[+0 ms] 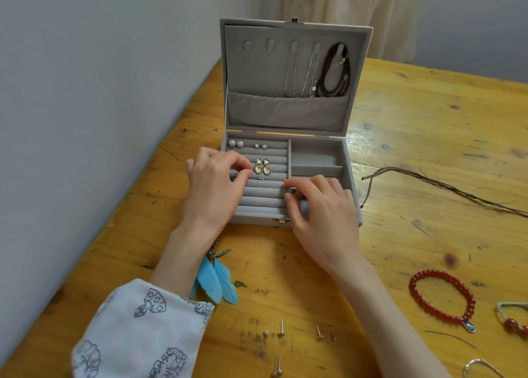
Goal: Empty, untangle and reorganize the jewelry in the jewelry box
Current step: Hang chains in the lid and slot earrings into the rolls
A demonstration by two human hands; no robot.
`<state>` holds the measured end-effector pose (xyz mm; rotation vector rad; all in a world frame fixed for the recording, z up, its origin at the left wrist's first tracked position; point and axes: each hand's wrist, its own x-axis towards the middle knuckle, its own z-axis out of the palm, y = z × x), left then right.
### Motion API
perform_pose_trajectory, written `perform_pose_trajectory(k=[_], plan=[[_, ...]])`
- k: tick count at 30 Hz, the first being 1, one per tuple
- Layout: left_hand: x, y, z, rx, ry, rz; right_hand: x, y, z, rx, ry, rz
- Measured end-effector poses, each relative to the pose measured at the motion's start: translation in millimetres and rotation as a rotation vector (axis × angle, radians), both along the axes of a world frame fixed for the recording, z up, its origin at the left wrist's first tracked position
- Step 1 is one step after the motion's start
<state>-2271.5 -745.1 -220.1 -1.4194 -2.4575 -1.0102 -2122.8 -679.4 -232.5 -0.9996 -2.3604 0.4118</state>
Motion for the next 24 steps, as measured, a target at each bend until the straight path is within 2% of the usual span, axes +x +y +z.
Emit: perform_pose_trajectory(k=[17,24], plan=[[6,1,1,-0.120,0.161,-0.067,2,-1,-1,0.005,-0.004,0.010],[12,-2,-3,-0.123,0.174,0.002,2,-1,-1,0.007,0.002,0.009]])
